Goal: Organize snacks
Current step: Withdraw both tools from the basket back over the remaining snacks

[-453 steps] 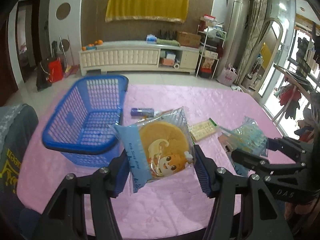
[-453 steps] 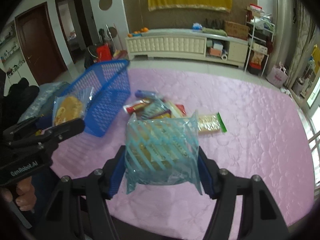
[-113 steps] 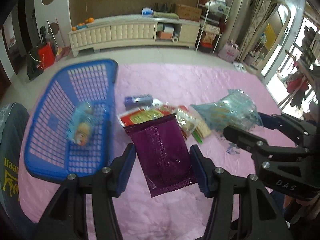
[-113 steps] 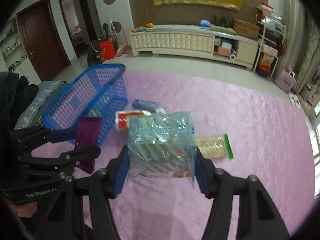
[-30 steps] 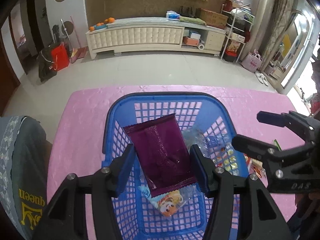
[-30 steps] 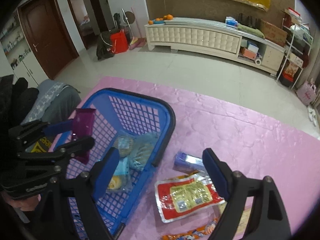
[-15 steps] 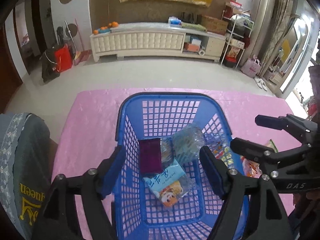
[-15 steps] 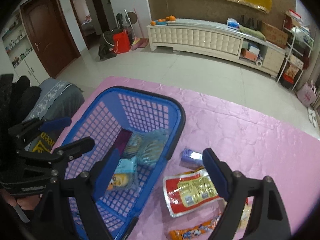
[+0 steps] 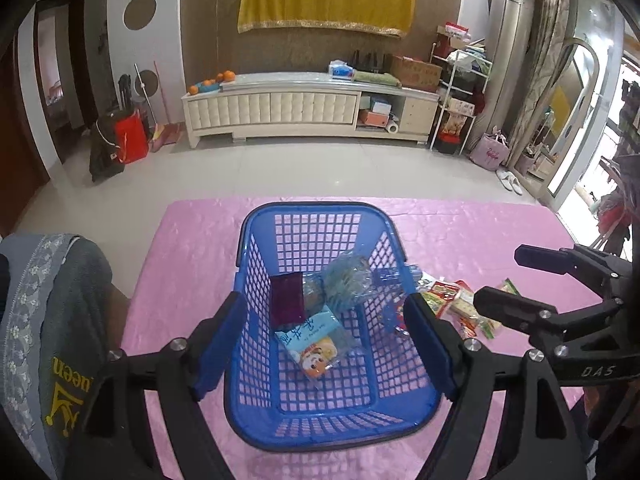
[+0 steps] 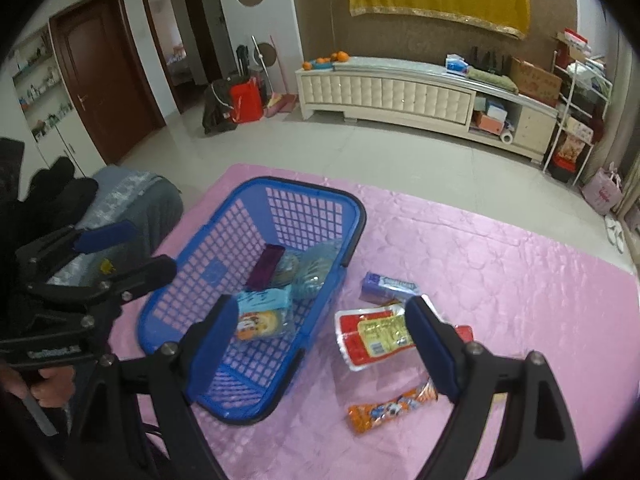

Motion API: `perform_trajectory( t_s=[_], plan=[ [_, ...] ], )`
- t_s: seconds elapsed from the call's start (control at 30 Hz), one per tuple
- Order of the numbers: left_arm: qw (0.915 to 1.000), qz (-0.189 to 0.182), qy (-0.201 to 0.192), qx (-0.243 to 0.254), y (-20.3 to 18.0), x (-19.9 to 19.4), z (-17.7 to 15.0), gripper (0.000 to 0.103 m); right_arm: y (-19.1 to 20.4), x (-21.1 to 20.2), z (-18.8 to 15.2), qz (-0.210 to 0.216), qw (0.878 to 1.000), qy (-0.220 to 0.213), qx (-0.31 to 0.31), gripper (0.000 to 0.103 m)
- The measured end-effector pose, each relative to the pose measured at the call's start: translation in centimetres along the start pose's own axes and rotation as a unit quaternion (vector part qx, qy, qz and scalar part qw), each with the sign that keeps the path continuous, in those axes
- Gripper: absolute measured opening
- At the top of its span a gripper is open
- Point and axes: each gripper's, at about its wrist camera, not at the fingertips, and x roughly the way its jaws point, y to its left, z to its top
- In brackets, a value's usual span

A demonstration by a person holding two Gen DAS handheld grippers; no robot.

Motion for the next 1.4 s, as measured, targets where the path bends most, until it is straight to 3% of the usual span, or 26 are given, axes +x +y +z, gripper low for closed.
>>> perform_trajectory(
  t_s=[0.37, 0.43, 0.6, 0.73, 0.93, 1.07, 1.23, 1.4],
  plan=[
    [0.9993, -0.008, -0.025, 0.027, -3.7, -2.3, -0.9, 0.079, -0.4, -4.6, -1.9, -0.052, 0.997, -0.056, -0.021, 0.088],
    [0.9991, -0.013, -0.026, 0.031, -4.4, -2.3, -1.0, 0.079, -1.0, -5.2, -2.3, -0.039, 0.997, -0.063, -0.021, 0.088],
    [0.9983, -0.023, -0.027, 0.046, -6.6, -2.1, -1.3, 0.079, -1.7, -5.8, -3.0, -0.021, 0.998, -0.057, -0.015, 0.088],
    [0.9977, -0.032, -0.020, 0.056, -8.0, -1.5, -1.5, 0.079, -2.6, -6.4, -4.0, -0.048, 0.997, -0.059, -0.020, 0.088],
    [0.9961, -0.066, -0.014, 0.056, -10.5, -0.1, -1.9, 0.079, -5.9, -7.2, -5.3, -0.046, 0.997, -0.063, 0.004, 0.088],
    [0.9947, -0.071, -0.013, 0.073, -12.5, 1.3, -2.3, 0.079, -7.9, -7.3, -6.2, -0.078, 0.995, -0.068, 0.015, 0.088],
    [0.9926, -0.073, 0.007, 0.096, -15.2, 3.6, -2.5, 0.079, -11.4, -6.1, -7.4, -0.067, 0.995, -0.037, 0.058, 0.088],
    [0.9903, -0.072, 0.032, 0.115, -17.3, 6.1, -3.0, 0.079, -13.9, -4.4, -9.1, -0.085, 0.994, -0.017, 0.073, 0.088]
  ],
)
